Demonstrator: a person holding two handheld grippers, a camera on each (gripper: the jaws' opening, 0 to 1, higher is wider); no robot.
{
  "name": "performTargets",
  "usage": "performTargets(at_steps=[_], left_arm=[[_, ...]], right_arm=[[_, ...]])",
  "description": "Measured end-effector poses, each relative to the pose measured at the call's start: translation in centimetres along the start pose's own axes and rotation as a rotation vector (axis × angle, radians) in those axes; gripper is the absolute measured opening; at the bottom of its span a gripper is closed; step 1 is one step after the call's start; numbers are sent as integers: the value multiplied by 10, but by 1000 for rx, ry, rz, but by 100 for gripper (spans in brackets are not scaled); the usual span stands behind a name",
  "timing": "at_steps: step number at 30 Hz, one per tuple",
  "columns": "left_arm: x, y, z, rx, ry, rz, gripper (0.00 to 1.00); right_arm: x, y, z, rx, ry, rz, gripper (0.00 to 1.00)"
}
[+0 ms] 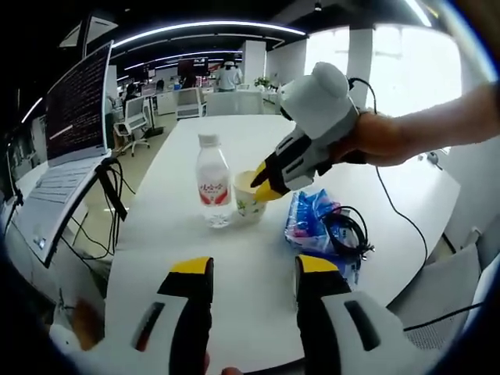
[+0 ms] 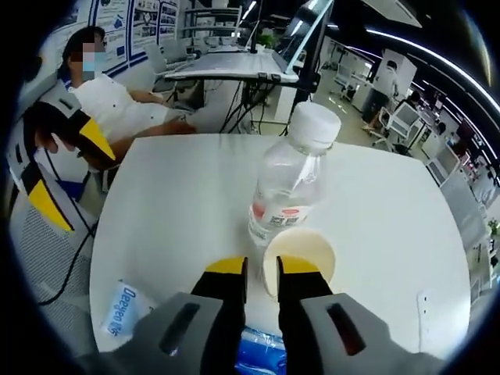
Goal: Arrange the tabletop items into an orderly group along one side of the table until the central work area is clear of visible clutter.
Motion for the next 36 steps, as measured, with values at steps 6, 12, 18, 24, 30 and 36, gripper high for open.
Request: performTargets(at_steps=[6,12,18,24,30,36], left_arm=[[-6,0,3,-2,-1,7,41],[-6,4,6,4,-12,34,41],[-15,2,10,-2,1,-3,41],[-22,1,10,-4,13,-6,41],[-28,1,10,-5,28,-18,41],[-30,0,9,-5,36,-25,41]], right_arm=[[14,-5,16,-33,10,15,14],[25,-6,40,-81,37,28,14],[35,13,65,-91,62,21,15],[41,42,88,-121,107,-60,14],[45,67,105,-160,143,-160,14],[50,94,120,-195,185,-254,14]])
Point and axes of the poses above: the point that each gripper's makers call its tool centre point, and the gripper's own axes: z roughly backward along the fingers, x roughly to its left, y roughly out of its underside, the point moved 3 cm from there along z, roughly backward along the fingers, and after that the axes turned 15 degrees about -y, right-handed, at the moved point
